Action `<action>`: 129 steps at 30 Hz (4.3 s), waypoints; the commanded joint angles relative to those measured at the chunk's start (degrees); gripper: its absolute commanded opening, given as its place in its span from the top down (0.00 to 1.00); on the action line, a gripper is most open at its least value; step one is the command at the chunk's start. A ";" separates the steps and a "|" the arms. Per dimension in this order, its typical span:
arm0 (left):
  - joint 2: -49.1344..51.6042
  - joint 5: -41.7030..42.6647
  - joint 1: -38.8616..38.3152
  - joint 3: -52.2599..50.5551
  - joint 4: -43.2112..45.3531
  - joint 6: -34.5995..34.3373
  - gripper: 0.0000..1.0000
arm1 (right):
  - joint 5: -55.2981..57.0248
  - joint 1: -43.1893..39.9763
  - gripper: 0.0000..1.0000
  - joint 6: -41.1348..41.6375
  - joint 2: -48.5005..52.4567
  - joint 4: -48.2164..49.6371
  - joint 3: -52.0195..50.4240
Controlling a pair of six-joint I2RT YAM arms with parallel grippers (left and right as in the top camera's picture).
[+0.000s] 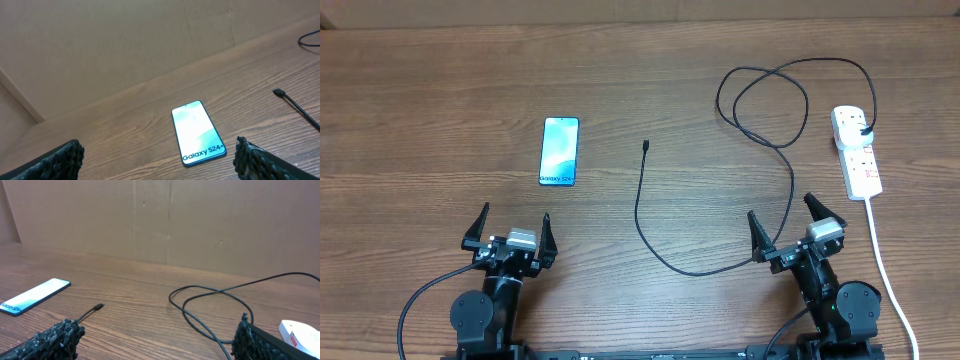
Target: Plug charger to phone and switch on socket
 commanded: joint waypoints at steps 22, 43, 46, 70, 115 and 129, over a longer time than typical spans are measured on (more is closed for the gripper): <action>-0.59 -0.57 0.26 -0.22 -0.15 -0.79 0.00 | -0.26 0.33 0.00 0.26 -0.68 0.35 -0.61; -0.59 -0.59 0.26 -0.22 -0.15 -0.74 0.00 | -0.26 0.33 0.00 0.26 -0.68 0.35 -0.61; -0.59 -0.61 0.26 -0.22 -0.15 -0.76 0.01 | -0.26 0.33 0.00 0.24 -0.68 0.35 -0.61; -0.59 -3.26 0.26 -0.22 3.13 -8.66 0.00 | -0.26 0.33 0.00 0.26 -0.68 0.35 -0.61; 43.04 1.01 0.26 38.75 -11.19 -19.87 0.00 | -0.26 0.33 0.00 0.26 -0.68 0.35 -0.61; 78.31 5.55 0.13 76.35 -39.43 -19.45 0.01 | -0.26 0.33 0.00 0.26 -0.68 0.35 -0.61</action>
